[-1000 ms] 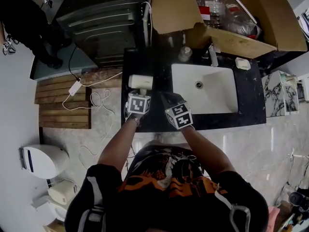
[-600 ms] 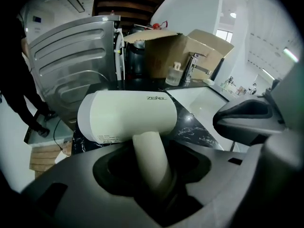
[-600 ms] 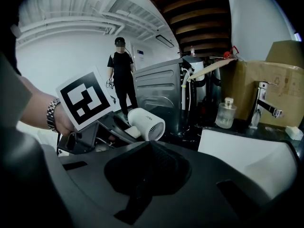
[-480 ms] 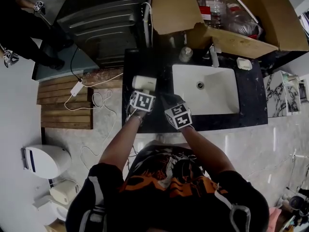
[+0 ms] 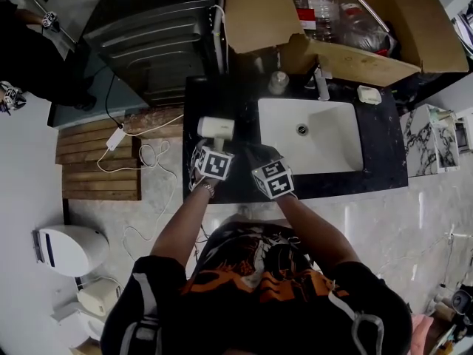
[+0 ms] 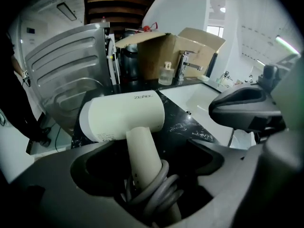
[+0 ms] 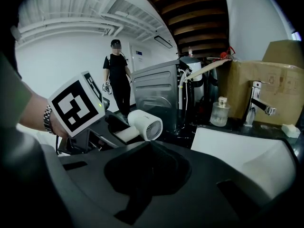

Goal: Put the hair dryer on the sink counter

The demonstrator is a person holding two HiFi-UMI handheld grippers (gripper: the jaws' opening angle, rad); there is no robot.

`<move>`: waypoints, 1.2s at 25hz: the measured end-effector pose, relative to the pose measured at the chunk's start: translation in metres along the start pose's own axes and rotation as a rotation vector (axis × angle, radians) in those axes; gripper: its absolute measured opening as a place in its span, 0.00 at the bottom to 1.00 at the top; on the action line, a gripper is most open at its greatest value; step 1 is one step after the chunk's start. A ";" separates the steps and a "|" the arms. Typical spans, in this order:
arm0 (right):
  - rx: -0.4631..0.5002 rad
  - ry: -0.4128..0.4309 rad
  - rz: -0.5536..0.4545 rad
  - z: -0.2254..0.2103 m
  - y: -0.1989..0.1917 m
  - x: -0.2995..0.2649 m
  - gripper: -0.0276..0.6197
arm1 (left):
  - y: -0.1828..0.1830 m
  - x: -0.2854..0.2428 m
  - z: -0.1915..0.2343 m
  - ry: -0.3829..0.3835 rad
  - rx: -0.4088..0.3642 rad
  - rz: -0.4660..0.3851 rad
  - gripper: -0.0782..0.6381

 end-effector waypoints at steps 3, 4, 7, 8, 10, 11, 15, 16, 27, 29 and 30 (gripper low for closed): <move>0.005 -0.010 -0.012 -0.002 -0.002 0.007 0.06 | 0.002 0.014 -0.002 0.034 -0.030 -0.091 0.76; 0.005 -0.015 -0.016 -0.004 -0.002 0.010 0.06 | 0.002 0.019 -0.003 0.043 -0.039 -0.109 0.76; -0.008 -0.015 -0.016 -0.007 -0.003 0.018 0.06 | 0.002 0.031 -0.007 0.044 -0.057 -0.140 0.75; -0.010 -0.016 -0.020 -0.007 -0.003 0.020 0.06 | 0.003 0.036 -0.009 0.044 -0.063 -0.155 0.75; -0.008 -0.018 -0.037 -0.007 -0.001 0.025 0.06 | 0.006 0.046 -0.013 0.040 -0.076 -0.198 0.75; -0.007 -0.017 -0.048 -0.006 0.001 0.027 0.06 | 0.008 0.051 -0.016 0.034 -0.082 -0.221 0.75; -0.005 -0.010 -0.070 -0.002 0.004 0.040 0.06 | 0.014 0.072 -0.035 0.003 -0.110 -0.297 0.75; -0.004 -0.008 -0.079 -0.002 0.006 0.044 0.06 | 0.016 0.077 -0.040 -0.001 -0.118 -0.318 0.75; -0.012 -0.020 -0.232 0.003 0.038 0.105 0.06 | 0.034 0.160 -0.065 0.027 -0.114 -0.688 0.23; -0.008 -0.022 -0.269 0.006 0.047 0.118 0.06 | 0.037 0.178 -0.071 -0.001 -0.106 -0.752 0.15; -0.004 -0.023 -0.288 0.007 0.052 0.125 0.06 | 0.038 0.187 -0.075 -0.024 -0.106 -0.786 0.14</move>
Point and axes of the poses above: the fingertips, and each gripper's own axes: x backward along the fingers, z to its left, y out of its top, the point moved 6 cm from there along x, backward along the fingers, and after that the axes turned 10 degrees about z, right-handed, at the moved point
